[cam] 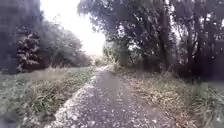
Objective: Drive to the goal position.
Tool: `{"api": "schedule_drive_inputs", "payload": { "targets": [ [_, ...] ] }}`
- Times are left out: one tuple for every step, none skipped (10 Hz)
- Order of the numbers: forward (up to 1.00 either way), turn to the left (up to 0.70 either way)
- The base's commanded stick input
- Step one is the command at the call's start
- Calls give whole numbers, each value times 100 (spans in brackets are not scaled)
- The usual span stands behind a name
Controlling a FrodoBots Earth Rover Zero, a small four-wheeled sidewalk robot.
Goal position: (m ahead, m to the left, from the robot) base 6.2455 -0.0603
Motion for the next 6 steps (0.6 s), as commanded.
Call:
{"api": "schedule_drive_inputs", "payload": {
  "targets": [
    [85, 0],
    [85, 0],
    [85, 0],
    [85, 0],
    [85, 0],
    [85, 3]
  ]
}}
